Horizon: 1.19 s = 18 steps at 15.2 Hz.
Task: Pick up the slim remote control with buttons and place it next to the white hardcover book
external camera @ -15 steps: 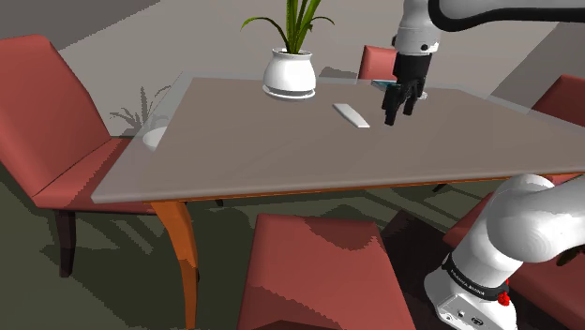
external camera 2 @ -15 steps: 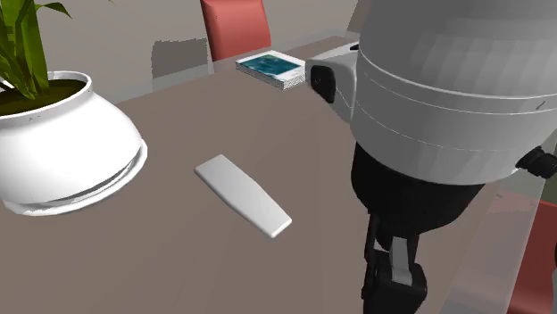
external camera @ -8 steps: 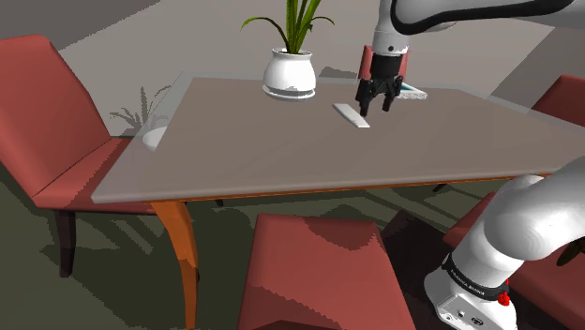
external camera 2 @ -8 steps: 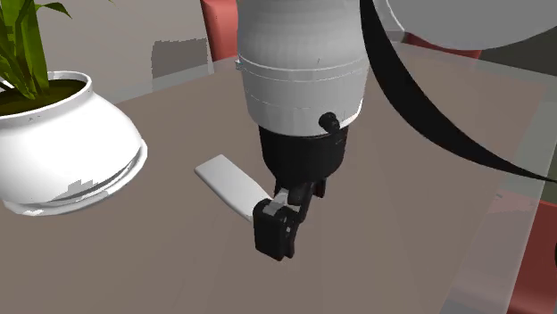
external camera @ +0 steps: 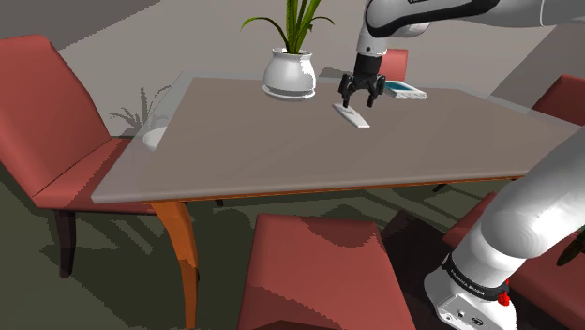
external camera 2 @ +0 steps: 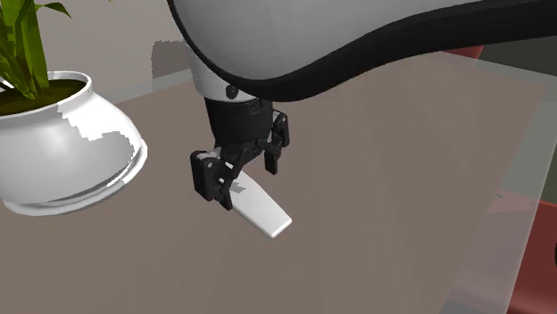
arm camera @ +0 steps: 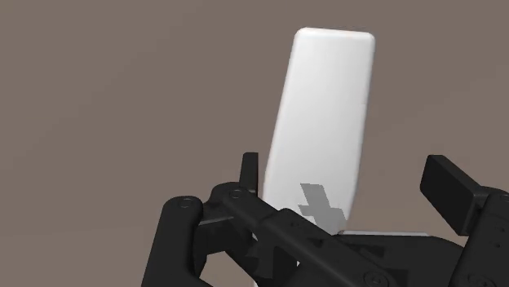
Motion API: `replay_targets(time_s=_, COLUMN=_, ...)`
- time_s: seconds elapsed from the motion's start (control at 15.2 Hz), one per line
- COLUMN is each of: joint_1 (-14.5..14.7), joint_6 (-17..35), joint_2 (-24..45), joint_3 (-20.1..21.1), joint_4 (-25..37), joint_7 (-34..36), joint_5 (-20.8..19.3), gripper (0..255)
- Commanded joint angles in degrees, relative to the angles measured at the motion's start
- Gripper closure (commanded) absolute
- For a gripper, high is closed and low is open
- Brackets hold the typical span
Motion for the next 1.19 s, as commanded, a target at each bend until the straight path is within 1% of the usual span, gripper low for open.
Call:
replay_targets(time_s=0.0, joint_1=-0.91, joint_6=1.17, joint_2=4.01, joint_3=-1.04, joint_4=3.47, joint_7=1.15, joint_5=0.84, gripper=0)
replay_targets(time_s=0.07, joint_1=-1.14, joint_6=1.40, joint_2=4.96, joint_3=-1.28, joint_4=4.35, joint_7=1.47, joint_5=1.09, gripper=0)
replay_targets(time_s=0.59, joint_1=-1.16, joint_6=7.19, joint_2=5.49, joint_3=-1.31, joint_4=-0.91, joint_7=1.43, joint_5=1.13, gripper=0)
replay_targets(time_s=1.06, joint_1=-1.16, joint_6=7.18, joint_2=5.48, joint_3=-1.30, joint_4=-0.91, joint_7=1.44, joint_5=1.13, gripper=0)
replay_targets(time_s=1.12, joint_1=-1.16, joint_6=7.18, joint_2=5.48, joint_3=-1.30, joint_4=-0.91, joint_7=1.44, joint_5=1.13, gripper=255)
